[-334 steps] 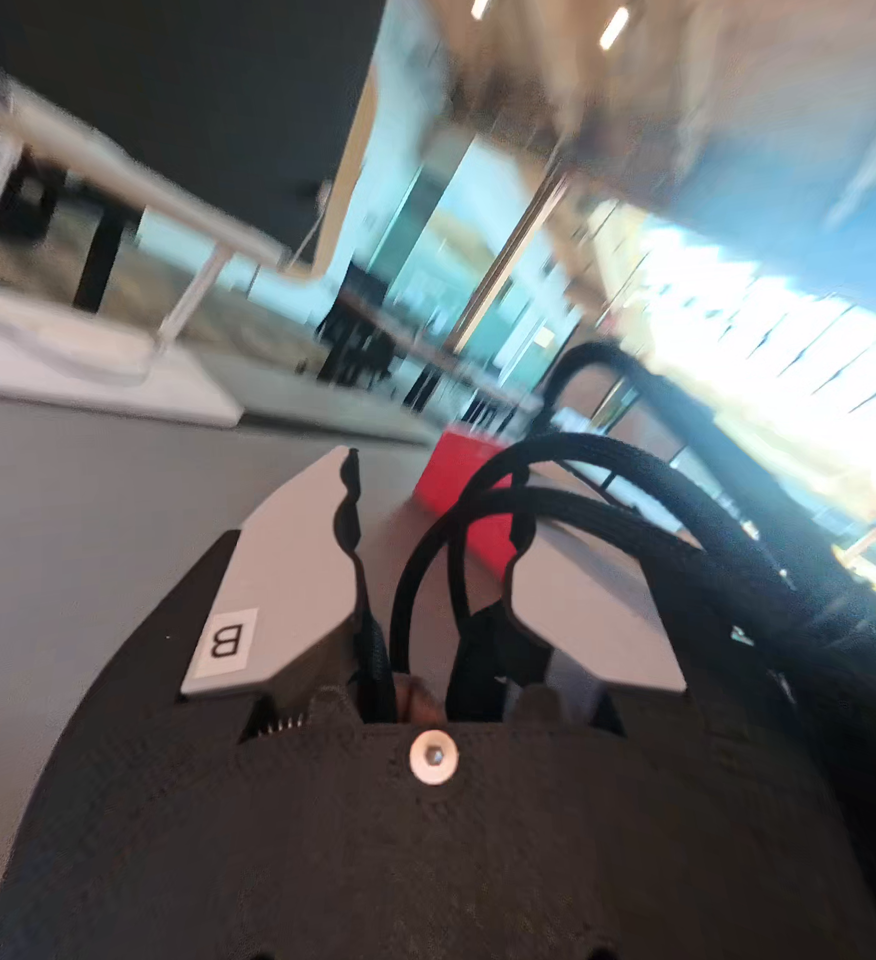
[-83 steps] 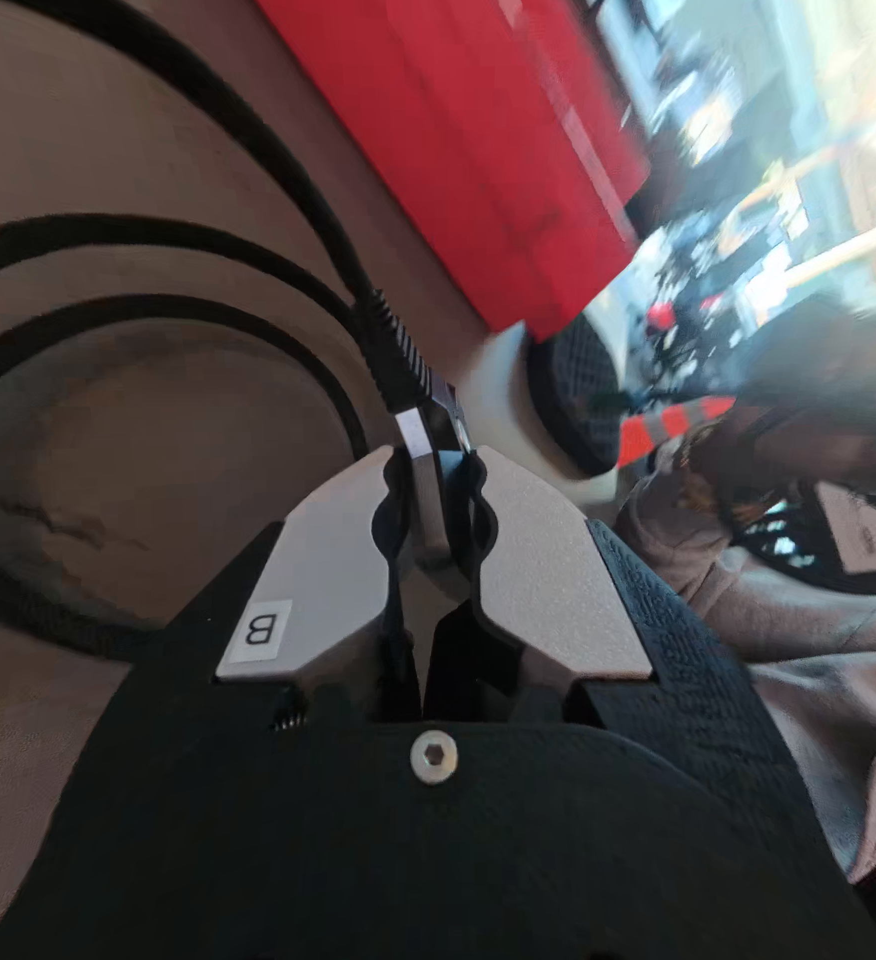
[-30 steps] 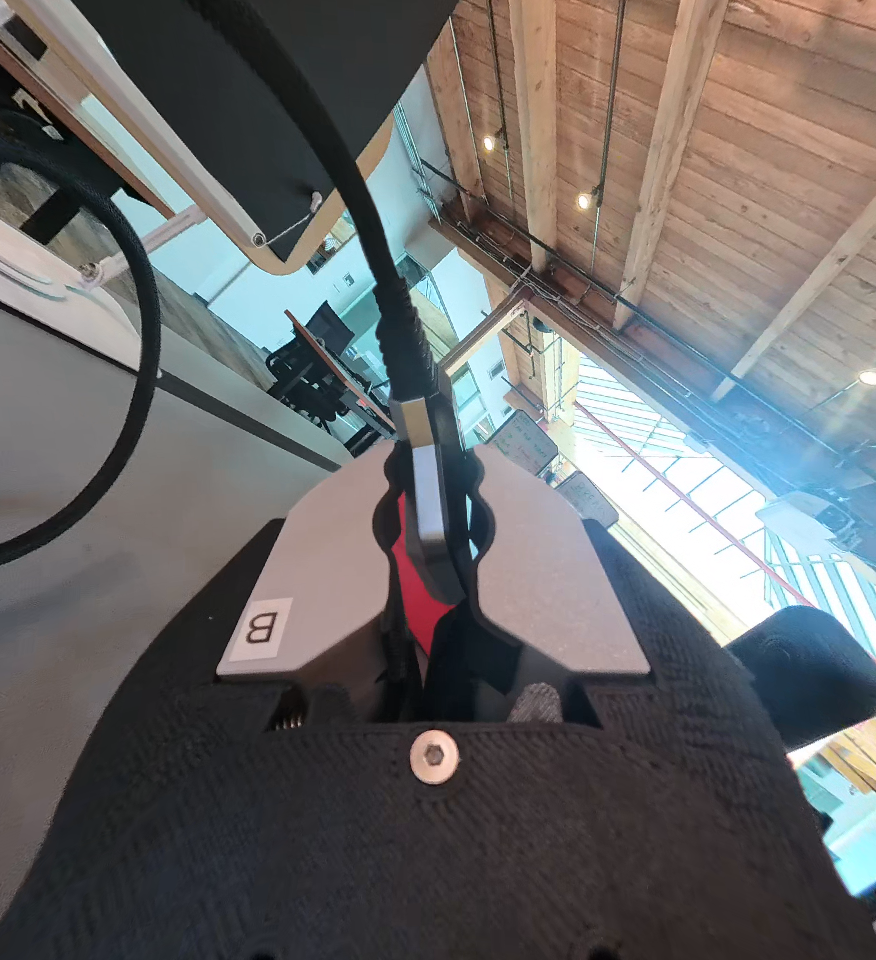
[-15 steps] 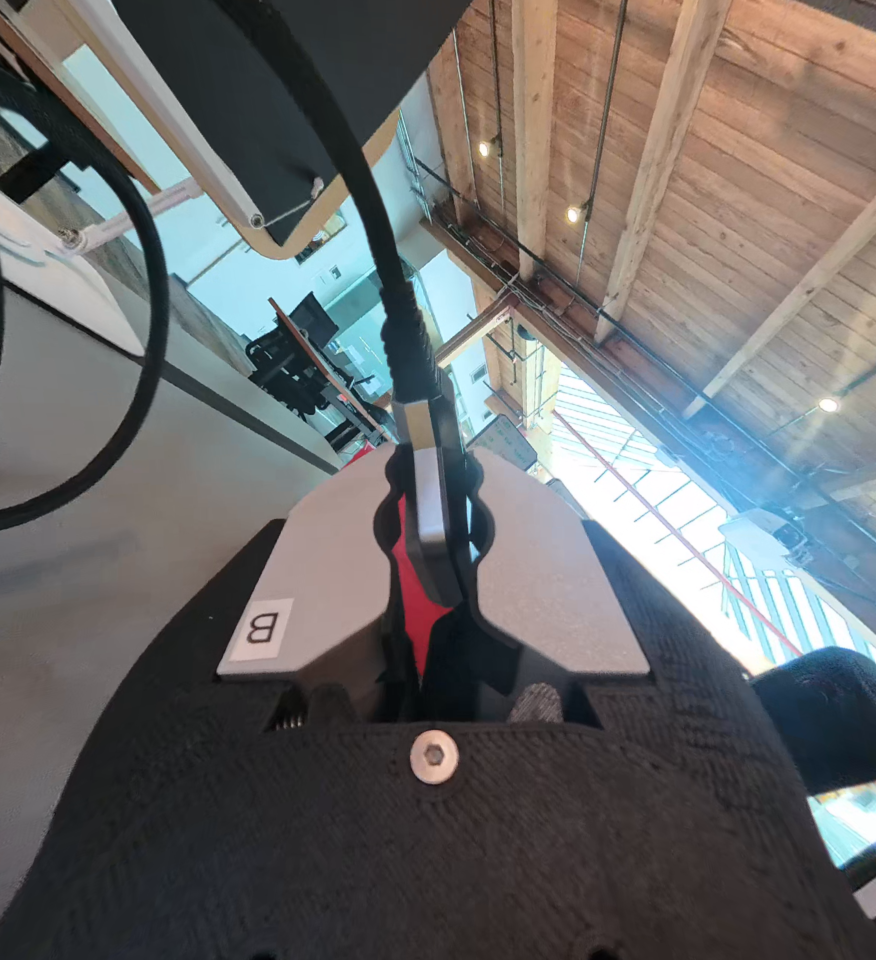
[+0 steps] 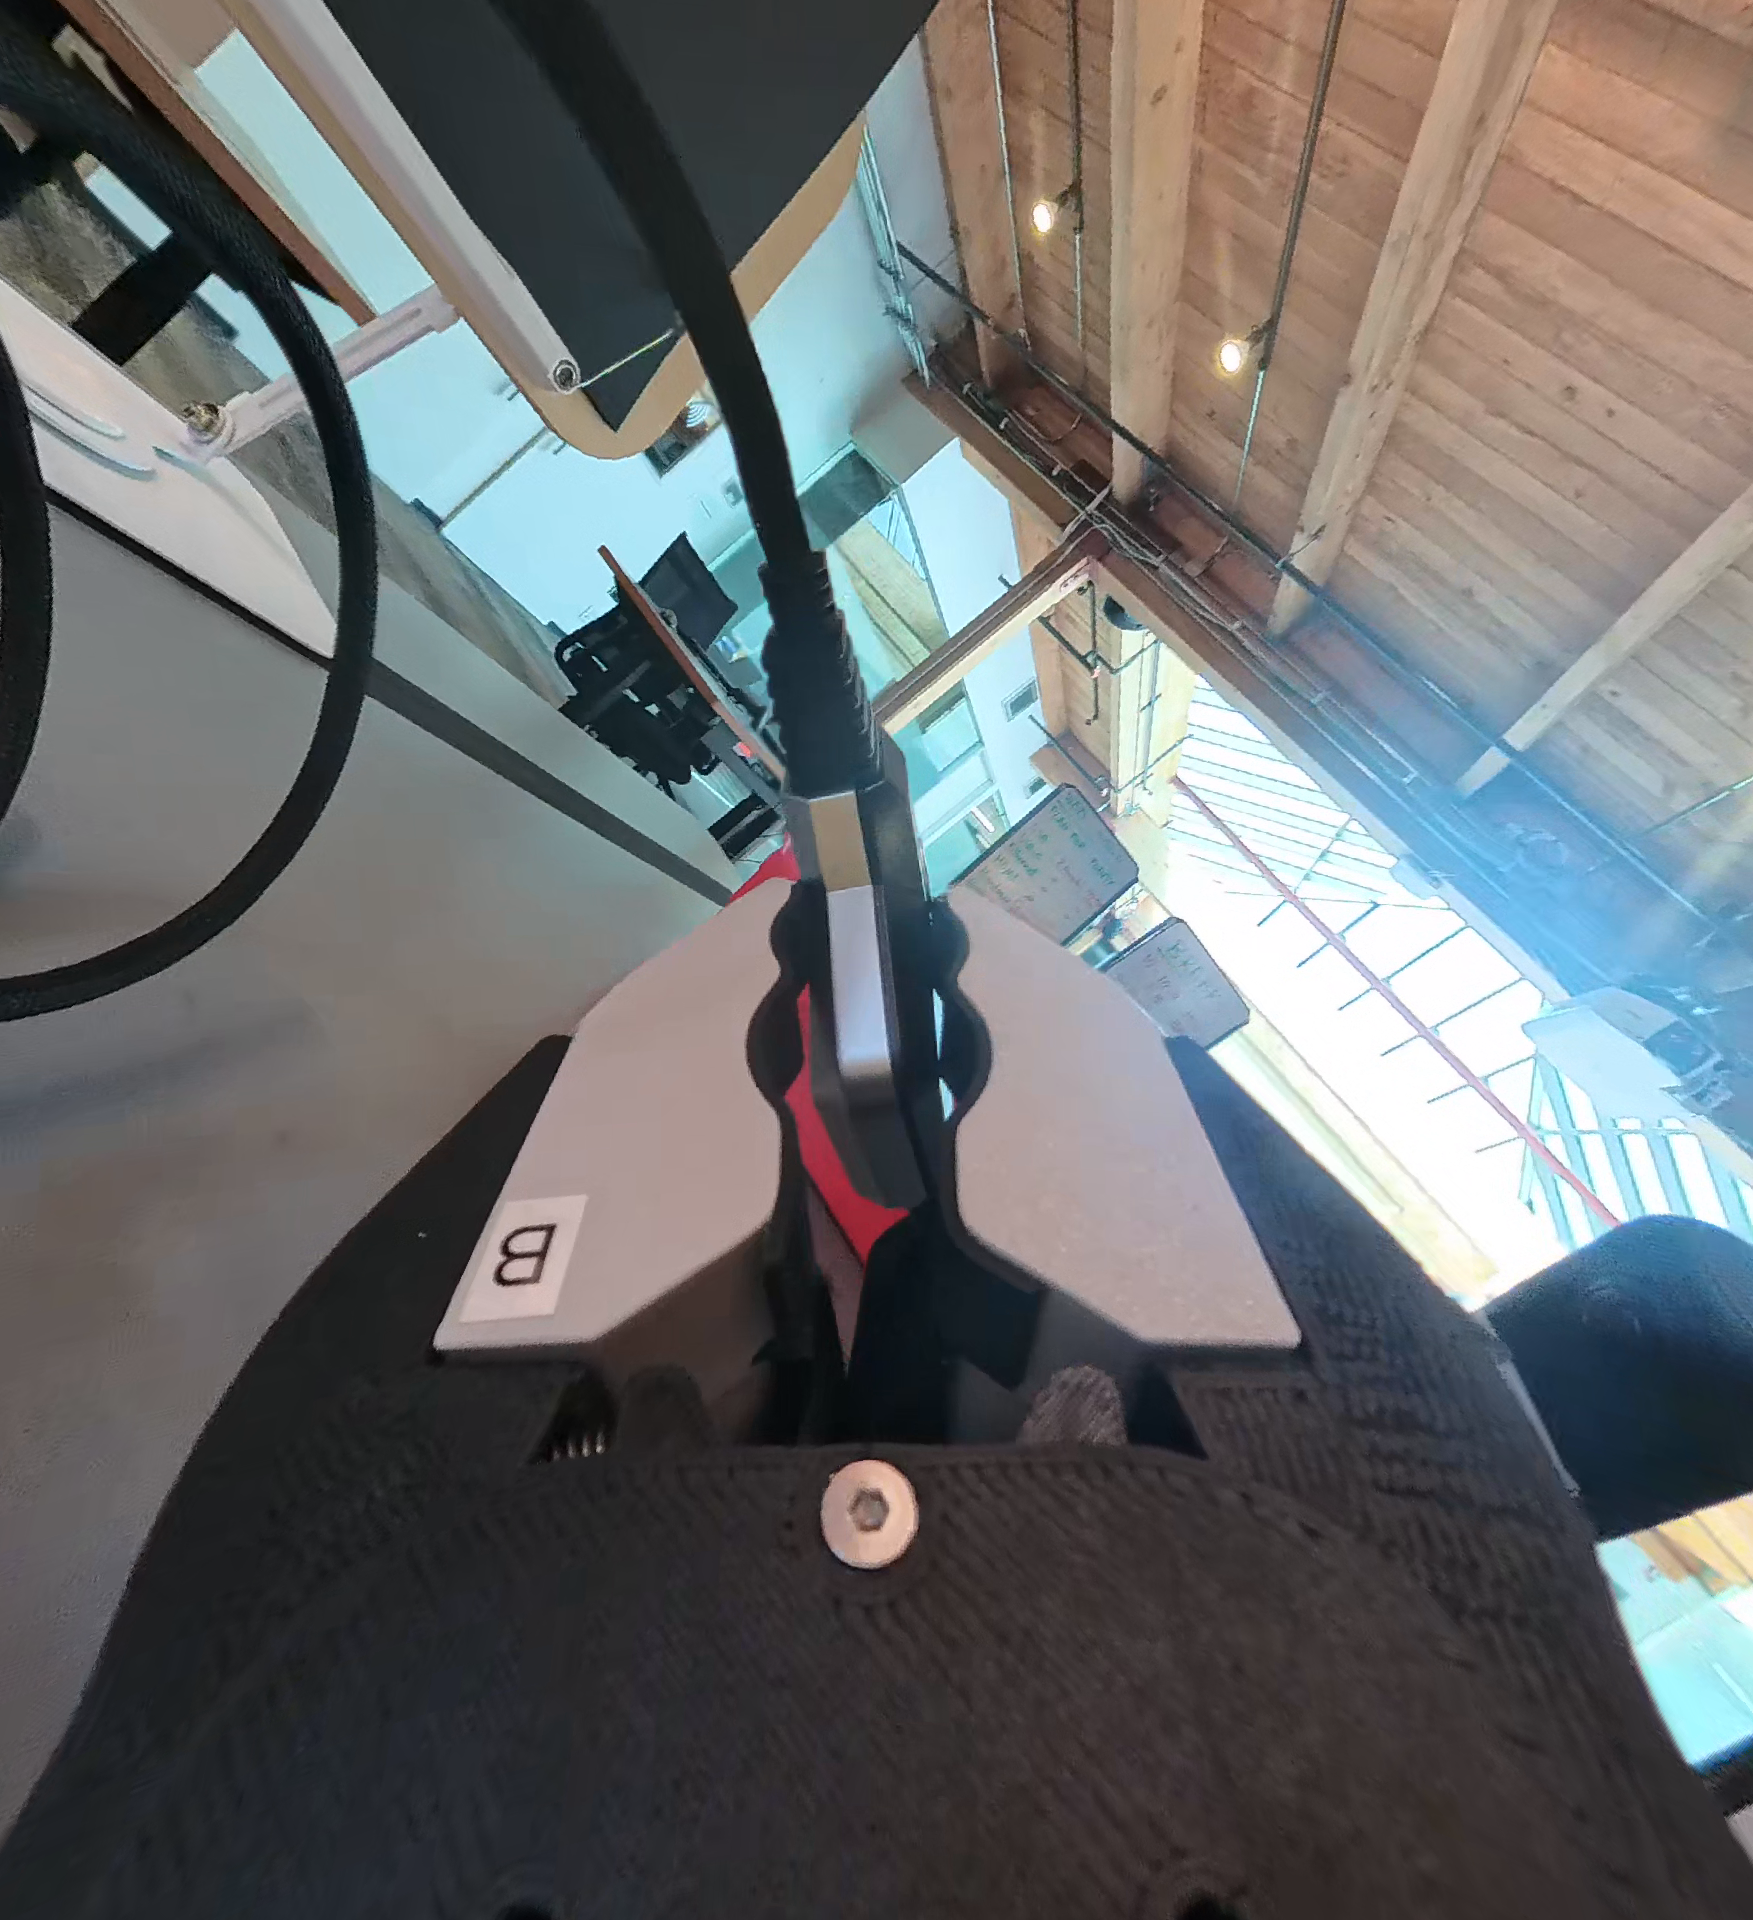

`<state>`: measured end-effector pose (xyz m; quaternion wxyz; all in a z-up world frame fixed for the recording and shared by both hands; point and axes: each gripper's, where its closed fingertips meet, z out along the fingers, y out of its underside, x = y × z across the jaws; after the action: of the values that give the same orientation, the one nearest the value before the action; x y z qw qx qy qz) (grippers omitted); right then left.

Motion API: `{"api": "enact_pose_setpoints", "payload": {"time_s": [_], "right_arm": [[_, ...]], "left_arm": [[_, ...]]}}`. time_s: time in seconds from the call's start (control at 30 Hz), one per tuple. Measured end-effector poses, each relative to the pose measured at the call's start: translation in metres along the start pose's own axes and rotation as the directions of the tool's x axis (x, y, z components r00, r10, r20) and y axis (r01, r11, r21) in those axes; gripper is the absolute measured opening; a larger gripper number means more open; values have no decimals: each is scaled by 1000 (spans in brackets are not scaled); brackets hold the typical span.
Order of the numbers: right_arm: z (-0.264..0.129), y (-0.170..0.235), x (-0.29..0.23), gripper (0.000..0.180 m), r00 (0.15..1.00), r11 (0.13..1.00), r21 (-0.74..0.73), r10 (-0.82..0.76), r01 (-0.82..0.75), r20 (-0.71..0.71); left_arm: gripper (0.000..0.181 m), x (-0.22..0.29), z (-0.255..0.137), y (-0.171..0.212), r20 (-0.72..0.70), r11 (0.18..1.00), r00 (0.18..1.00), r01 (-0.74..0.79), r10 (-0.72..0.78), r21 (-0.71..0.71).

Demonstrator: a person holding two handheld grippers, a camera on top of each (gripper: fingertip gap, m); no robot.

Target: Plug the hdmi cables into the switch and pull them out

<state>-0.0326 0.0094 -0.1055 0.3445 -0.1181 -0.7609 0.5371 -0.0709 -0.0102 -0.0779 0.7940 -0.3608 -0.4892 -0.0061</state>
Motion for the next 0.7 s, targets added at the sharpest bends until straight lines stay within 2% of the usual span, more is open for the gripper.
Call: {"api": "enact_pose_setpoints", "payload": {"time_s": [0.23, 0.3, 0.4, 0.47, 0.53, 0.63, 0.7], "right_arm": [[3, 3, 2, 20, 1000, 1000, -10, 10, -10, 5], [3, 8, 10, 20, 1000, 1000, -27, 14, -14, -19], [2, 18, 21, 20, 998, 997, -57, 48, -50, -40], [1, 27, 29, 20, 996, 993, -93, 69, -74, -56], [2, 36, 33, 20, 995, 987, -135, 83, -91, -62], [5, 49, 29, 20, 992, 974, -188, 123, -126, -27], [8, 59, 23, 20, 990, 960, -244, 144, -138, 5]], "left_arm": [[22, -6, 0, 6, 29, 995, 999, 32, -30, -94], [32, -11, 2, 16, 63, 985, 998, 18, -8, -173], [36, -15, 1, 20, 95, 977, 994, -29, 50, -212], [38, -16, -1, 17, 122, 968, 983, -107, 138, -229], [39, -17, -4, 9, 161, 938, 942, -252, 294, -237], [39, -6, -6, -3, 171, 834, 822, -503, 543, -226], [39, 10, -7, -4, 129, 761, 753, -617, 645, -200]]}}
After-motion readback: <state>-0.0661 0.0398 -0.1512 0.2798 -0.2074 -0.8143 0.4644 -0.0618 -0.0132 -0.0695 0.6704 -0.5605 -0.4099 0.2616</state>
